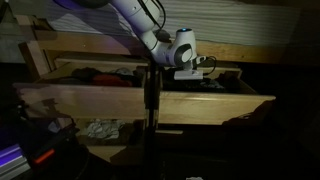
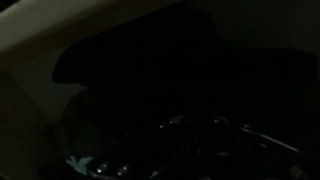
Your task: Pick a cloth in the right drawer and put it in the left drawer
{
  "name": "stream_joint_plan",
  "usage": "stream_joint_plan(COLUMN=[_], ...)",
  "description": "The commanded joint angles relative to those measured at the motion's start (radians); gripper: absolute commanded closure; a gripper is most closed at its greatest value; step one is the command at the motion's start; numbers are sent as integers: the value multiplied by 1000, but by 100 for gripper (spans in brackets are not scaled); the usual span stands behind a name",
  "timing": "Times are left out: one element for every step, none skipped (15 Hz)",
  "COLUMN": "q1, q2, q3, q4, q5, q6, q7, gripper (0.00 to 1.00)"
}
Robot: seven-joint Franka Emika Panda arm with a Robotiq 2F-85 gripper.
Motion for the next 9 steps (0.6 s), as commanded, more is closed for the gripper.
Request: stream_joint_plan(q1=[-60, -70, -84, -97, -112, -124, -125, -128, -128], q2=[-128, -153, -182, -207, -251, -285, -326, -368, -410], q3=[89, 100, 115, 131, 134, 132, 124, 117, 109], q4=[-54, -55, -57, -56, -80, -93, -108, -125, -143], q5=[20, 23, 29, 36, 40, 43, 38, 32, 26], q6=[-125, -178, -237, -298, -347, -382, -410, -429, -436], q7=[-135, -151, -171, -195, -206, -206, -191, -181, -165], gripper=[98, 98, 98, 98, 98, 98, 98, 98, 98])
